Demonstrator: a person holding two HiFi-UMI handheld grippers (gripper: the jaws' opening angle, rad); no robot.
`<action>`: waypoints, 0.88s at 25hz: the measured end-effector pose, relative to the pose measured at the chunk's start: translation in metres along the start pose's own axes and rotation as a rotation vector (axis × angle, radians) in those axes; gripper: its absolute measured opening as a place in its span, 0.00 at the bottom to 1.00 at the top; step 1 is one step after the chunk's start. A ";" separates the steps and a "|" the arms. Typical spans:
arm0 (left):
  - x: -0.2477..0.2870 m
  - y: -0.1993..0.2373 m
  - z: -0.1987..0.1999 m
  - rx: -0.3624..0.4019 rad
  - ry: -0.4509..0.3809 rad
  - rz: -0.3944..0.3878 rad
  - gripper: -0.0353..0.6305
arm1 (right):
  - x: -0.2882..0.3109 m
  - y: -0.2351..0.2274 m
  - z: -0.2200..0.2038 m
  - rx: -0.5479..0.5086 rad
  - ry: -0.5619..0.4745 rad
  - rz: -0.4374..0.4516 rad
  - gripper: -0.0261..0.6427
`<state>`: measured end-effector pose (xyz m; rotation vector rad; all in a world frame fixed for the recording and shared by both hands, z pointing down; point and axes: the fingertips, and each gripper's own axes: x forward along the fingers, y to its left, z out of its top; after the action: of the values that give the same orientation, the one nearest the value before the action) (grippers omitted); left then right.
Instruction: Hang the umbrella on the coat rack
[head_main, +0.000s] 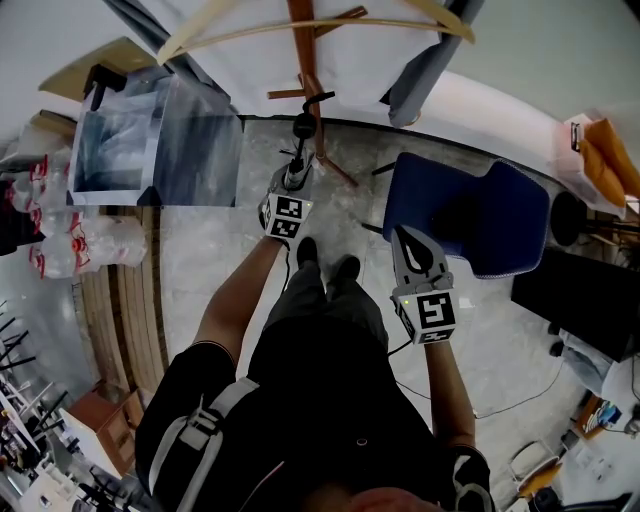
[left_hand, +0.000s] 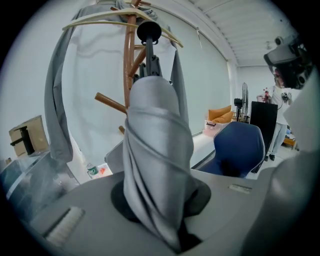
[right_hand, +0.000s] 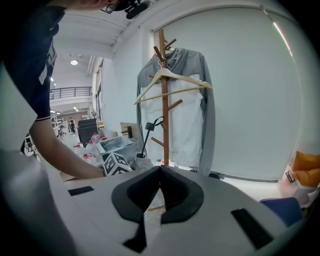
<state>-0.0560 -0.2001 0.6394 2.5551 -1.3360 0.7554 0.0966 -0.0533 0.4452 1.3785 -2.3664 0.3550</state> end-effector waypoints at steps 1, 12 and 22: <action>0.001 -0.002 -0.002 -0.012 0.007 -0.022 0.14 | 0.000 0.000 -0.001 0.003 0.002 0.001 0.04; -0.007 -0.019 -0.001 -0.018 0.046 -0.124 0.14 | 0.005 0.001 -0.006 0.019 0.015 0.015 0.04; -0.025 -0.027 0.014 -0.033 0.001 -0.160 0.14 | 0.006 0.005 -0.010 0.030 0.033 0.023 0.04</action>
<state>-0.0412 -0.1719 0.6170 2.5966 -1.1169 0.6984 0.0916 -0.0509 0.4568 1.3496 -2.3606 0.4180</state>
